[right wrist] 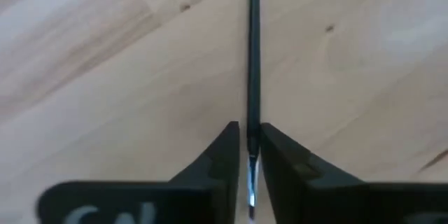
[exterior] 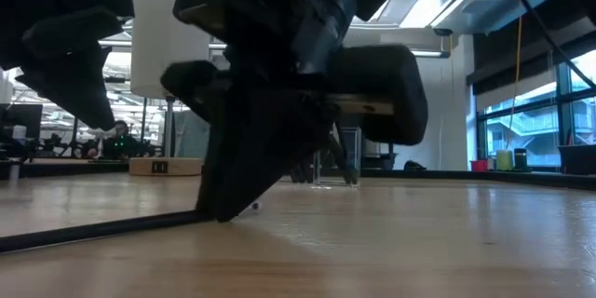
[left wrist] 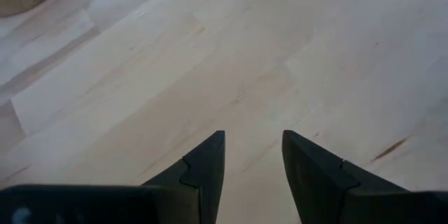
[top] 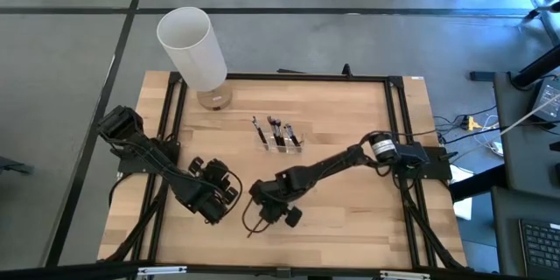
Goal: Put items in baskets/containers
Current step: Put the black eyeshadow brush into the transparent organizer, then put the black foundation brush into the transparent organizer
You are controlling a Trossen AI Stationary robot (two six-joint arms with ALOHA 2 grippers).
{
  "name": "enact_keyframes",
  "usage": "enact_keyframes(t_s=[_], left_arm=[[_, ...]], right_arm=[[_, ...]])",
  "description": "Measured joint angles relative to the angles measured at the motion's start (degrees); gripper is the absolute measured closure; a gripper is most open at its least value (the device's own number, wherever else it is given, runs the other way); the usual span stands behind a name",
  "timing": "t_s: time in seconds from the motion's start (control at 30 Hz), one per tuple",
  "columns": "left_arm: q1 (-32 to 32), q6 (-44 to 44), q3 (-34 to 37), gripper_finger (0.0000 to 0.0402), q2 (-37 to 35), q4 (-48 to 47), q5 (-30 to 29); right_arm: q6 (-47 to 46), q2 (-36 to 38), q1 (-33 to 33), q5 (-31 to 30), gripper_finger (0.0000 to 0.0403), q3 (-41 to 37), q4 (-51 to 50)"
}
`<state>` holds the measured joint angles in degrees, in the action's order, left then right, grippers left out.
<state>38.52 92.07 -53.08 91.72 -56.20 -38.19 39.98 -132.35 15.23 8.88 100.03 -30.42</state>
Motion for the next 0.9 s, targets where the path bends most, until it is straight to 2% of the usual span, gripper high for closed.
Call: enact_keyframes(t_s=[0.17,0.37,0.47,0.6,0.8,0.9], left_arm=[[0.00,-0.39,0.00,0.0263,0.00,-0.83,-1.60],[0.00,-2.14,0.00,0.0263,0.00,-1.23,-1.72],[-0.07,-2.85,0.00,0.0263,0.00,-1.60,-1.83],[-0.11,-2.88,0.00,0.0263,0.00,-2.43,-2.65],[-0.13,-2.88,0.02,0.0263,0.00,-3.35,-2.48],[-0.13,-2.88,0.02,0.0263,0.00,-3.94,-2.30]], right_arm=[[-6.07,-0.09,-1.12,1.00,0.0390,-0.02,-2.73],[-7.92,0.41,-1.08,-2.07,0.0380,-0.13,-6.79],[-7.24,2.16,0.26,-10.17,0.0383,-0.30,-9.07],[-1.54,4.81,1.90,-23.44,0.0392,-0.83,-12.38],[7.83,9.09,5.54,-39.24,0.0394,-0.44,-15.04],[12.60,9.25,7.18,-45.48,0.0394,-0.68,-19.75]])
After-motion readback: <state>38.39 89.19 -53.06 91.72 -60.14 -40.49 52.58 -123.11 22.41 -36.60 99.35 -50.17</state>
